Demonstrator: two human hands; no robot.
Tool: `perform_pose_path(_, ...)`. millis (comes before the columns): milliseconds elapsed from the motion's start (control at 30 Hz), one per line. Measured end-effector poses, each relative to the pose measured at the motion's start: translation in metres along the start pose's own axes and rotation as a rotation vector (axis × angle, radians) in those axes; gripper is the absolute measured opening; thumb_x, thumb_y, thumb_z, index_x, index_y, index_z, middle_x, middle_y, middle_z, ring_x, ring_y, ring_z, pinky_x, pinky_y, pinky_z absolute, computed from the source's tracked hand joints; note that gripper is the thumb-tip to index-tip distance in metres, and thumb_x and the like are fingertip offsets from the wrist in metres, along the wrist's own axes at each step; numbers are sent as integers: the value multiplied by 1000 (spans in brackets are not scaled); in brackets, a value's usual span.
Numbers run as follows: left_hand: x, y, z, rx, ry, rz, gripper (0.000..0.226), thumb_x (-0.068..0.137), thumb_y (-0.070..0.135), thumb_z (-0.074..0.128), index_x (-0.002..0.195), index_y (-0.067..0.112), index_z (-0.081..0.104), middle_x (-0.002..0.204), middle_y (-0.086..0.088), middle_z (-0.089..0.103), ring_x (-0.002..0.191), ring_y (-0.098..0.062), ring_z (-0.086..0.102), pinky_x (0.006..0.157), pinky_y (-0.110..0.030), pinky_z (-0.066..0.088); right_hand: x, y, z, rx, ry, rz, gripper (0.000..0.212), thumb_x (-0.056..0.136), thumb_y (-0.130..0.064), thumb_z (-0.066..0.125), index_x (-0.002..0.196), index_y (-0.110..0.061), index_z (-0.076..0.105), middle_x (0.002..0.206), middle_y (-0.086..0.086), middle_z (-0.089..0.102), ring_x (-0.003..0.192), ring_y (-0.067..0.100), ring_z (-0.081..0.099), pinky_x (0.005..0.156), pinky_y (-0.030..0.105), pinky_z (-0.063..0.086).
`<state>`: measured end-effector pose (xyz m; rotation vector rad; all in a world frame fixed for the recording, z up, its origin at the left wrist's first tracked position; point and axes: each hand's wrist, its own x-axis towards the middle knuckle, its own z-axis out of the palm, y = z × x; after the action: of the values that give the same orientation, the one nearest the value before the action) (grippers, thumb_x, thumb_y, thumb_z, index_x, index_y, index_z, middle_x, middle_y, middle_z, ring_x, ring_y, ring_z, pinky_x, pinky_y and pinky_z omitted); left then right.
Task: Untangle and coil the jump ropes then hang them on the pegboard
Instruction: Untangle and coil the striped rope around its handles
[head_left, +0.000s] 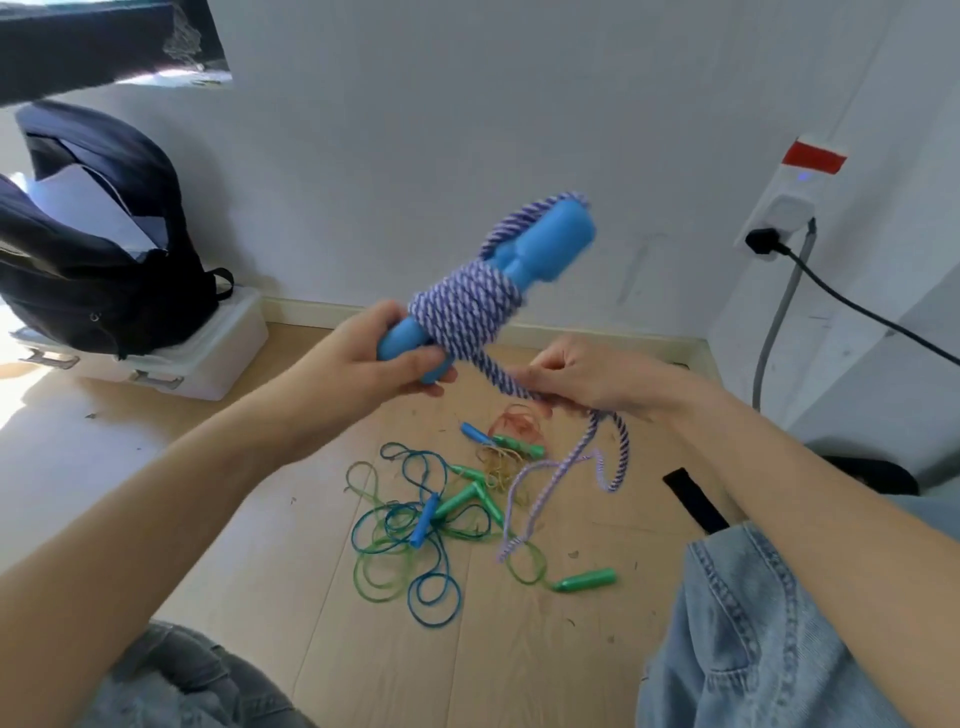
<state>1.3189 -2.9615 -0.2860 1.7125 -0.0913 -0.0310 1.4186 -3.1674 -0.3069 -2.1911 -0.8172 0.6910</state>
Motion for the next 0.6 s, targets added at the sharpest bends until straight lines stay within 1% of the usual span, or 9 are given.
perform_pose_path(67,5,-10,4,-1,115,-63,14,88,5,55,97,13,48,96,-5,63,75,-2,67,66,-15,54,0,-2,10,100,-144,18,51,90,-49,45,46,-22,47,43,-9,39,42,9,32,50,19,35)
perform_pose_path(133,8,-19,11,59,142,-111,14,89,7,55,94,13,44,99,-7,61,73,-2,67,65,-14,54,-1,-2,14,142,-248,37,55,99,-36,38,46,-22,46,46,-5,35,47,12,32,66,31,38)
perform_pose_path(200,10,-21,14,44,164,-130,17,89,9,56,98,15,42,100,-5,61,73,-2,67,64,-15,54,-5,-2,13,212,-334,73,56,101,-32,32,50,-20,54,48,-4,42,48,11,41,78,40,39)
perform_pose_path(267,13,-19,10,-57,186,-135,27,89,7,56,110,15,41,99,-4,62,73,-4,68,62,-15,54,-7,-3,13,295,-409,91,52,101,-31,28,71,-12,65,58,-1,58,53,11,52,83,41,44)
perform_pose_path(333,15,-16,6,-119,187,-135,34,89,6,55,118,15,40,99,-3,63,74,-5,69,61,-15,53,-6,-4,19,420,-371,108,42,101,-30,29,93,-6,64,71,4,64,57,14,57,78,36,52)
perform_pose_path(367,15,-15,4,-108,186,-133,32,89,6,55,118,14,43,99,-3,62,75,-4,68,62,-14,53,-4,-6,22,507,-309,113,39,101,-29,31,97,-6,62,71,5,61,58,15,56,75,35,54)
perform_pose_path(467,16,-16,-3,-126,223,-132,27,91,7,52,118,8,50,102,-5,61,81,-9,66,65,-15,54,0,-12,32,653,-149,78,39,98,-38,37,80,-9,56,55,-5,39,50,11,40,62,30,51)
perform_pose_path(533,16,-18,-5,-197,242,-146,28,91,6,52,119,5,50,104,-8,61,85,-12,65,67,-16,54,0,-15,35,539,-101,51,36,91,-42,48,69,-14,49,49,-10,31,45,8,30,51,23,38)
perform_pose_path(600,18,-21,-6,-186,246,-148,28,91,6,52,118,6,50,104,-7,62,85,-12,65,66,-16,54,-1,-14,35,467,-95,51,33,90,-34,56,64,-17,44,48,-9,31,43,8,27,46,22,30)
